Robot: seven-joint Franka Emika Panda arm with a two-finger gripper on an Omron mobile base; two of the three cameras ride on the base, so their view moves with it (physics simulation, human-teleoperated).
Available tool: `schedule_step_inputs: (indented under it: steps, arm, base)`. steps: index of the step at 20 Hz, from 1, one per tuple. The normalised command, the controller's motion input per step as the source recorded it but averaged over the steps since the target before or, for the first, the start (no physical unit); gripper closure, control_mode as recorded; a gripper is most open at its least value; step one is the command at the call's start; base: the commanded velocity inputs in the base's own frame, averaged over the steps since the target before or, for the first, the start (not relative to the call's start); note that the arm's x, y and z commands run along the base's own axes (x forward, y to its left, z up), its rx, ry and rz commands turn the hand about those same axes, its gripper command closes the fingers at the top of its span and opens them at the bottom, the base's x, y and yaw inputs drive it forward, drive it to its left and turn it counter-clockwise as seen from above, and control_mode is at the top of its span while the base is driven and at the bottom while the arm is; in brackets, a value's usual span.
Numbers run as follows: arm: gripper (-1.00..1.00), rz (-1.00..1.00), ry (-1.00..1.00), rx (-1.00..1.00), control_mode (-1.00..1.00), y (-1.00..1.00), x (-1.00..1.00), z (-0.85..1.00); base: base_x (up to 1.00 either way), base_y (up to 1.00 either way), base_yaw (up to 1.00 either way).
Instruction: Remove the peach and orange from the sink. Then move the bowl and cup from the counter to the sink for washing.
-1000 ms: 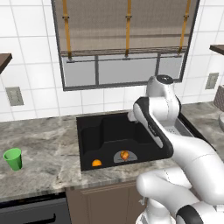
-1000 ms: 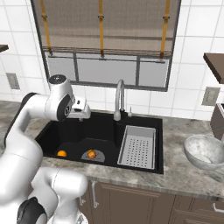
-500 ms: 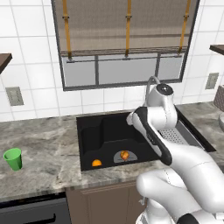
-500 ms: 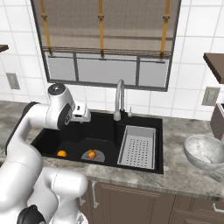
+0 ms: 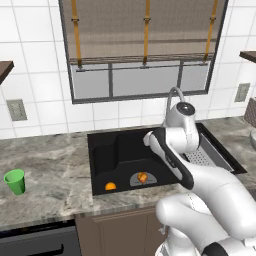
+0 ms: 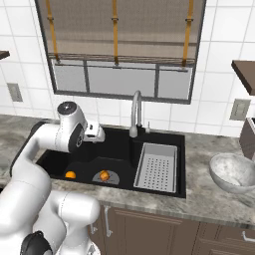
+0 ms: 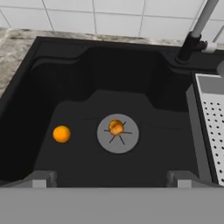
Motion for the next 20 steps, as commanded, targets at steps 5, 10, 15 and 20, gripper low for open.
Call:
schedule_step_inputs:
  steps: [5, 10, 15, 20]
  arm:
    - [-1.00, 0.00, 0.00, 0.00, -1.00, 0.00, 0.16, -0.14]
    - [-1.00, 0.00, 0.01, 0.00, -1.00, 0.00, 0.16, -0.13]
    - [-1.00, 0.00, 0.08, 0.00, -1.00, 0.00, 0.12, -0.10]
    - [-1.00, 0.00, 0.14, 0.00, -1.00, 0.00, 0.11, -0.10]
  base:
    - [0.00, 0.00, 0.00]
    - [0.00, 0.00, 0.00]
    - [0.00, 0.00, 0.00]
    - [0.00, 0.00, 0.00]
